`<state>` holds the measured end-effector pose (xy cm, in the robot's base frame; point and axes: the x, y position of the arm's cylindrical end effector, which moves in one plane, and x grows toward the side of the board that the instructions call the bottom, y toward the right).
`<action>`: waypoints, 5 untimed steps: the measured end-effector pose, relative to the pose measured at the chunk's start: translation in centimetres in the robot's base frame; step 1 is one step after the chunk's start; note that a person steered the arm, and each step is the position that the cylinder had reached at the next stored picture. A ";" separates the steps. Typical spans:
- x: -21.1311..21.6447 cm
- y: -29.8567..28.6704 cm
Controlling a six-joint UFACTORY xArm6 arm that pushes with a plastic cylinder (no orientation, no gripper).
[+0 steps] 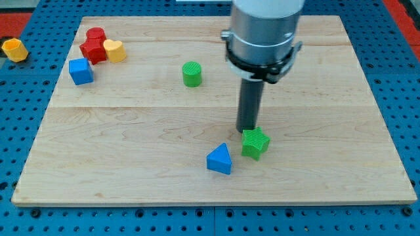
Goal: Push the blue cube to the close top of the green circle
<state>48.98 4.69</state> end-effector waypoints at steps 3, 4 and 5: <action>3.2 3.4; 2.8 1.2; -5.3 1.7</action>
<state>43.71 6.41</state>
